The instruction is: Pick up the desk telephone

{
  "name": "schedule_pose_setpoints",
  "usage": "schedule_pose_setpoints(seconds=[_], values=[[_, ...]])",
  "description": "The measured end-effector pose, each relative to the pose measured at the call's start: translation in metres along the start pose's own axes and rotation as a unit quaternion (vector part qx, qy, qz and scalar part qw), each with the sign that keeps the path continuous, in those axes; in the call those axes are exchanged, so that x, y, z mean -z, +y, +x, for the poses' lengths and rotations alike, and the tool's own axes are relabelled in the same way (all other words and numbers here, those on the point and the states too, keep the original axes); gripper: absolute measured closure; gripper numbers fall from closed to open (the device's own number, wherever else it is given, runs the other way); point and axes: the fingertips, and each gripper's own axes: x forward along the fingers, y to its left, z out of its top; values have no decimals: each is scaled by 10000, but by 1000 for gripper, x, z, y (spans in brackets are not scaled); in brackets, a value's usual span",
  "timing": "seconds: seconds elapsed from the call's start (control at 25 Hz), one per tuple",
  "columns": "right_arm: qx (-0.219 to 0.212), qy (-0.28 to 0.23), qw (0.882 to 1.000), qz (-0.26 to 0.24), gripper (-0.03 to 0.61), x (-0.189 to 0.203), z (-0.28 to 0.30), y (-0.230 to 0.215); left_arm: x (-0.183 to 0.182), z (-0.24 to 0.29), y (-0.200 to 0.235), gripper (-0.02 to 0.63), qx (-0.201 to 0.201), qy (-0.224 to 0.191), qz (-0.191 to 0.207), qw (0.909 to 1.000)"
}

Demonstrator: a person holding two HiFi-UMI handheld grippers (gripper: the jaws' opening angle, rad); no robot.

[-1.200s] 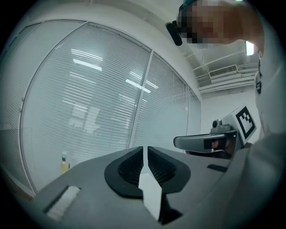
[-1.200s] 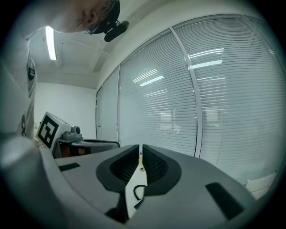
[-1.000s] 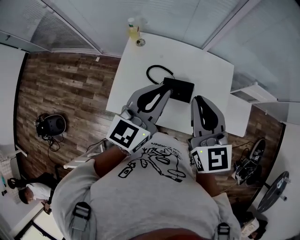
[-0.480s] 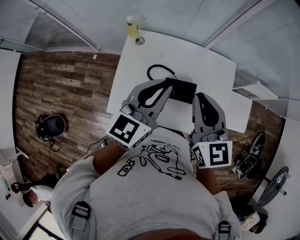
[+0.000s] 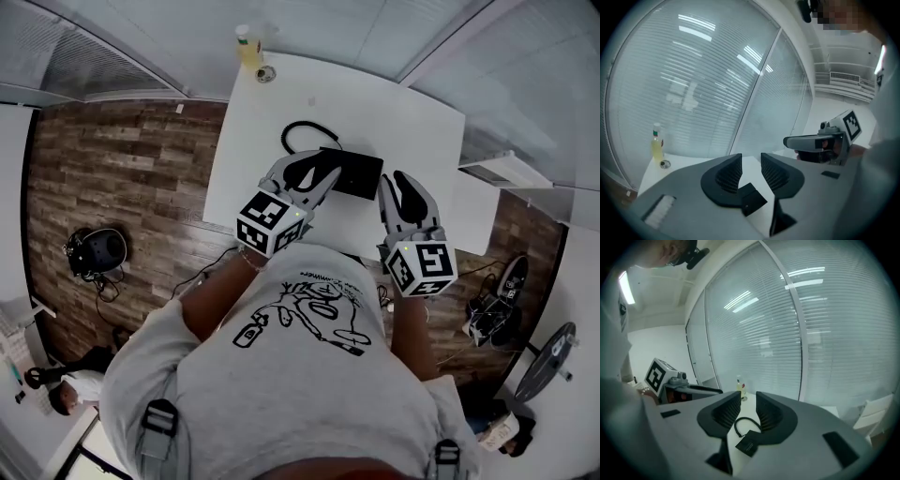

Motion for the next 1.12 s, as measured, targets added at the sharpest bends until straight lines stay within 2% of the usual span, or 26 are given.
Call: schedule_pose_setpoints(seconds=[0.24,0.52,0.84,1.12], values=[[-27,670,9964,511,465,69,25,-29,79,32,27,469,126,852,-687,9939],[-32,1414,9867,805,413,151,48,-51,156,53,53,439,82,1507,-1279,9802],[-38,1890,9764,1050,376,208,62,-70,229,73,83,414,-8,2037,-1909,9602],[-197,2168,9656,1420,347,243,73,-76,258,83,97,388,-46,2241,-2240,9485]])
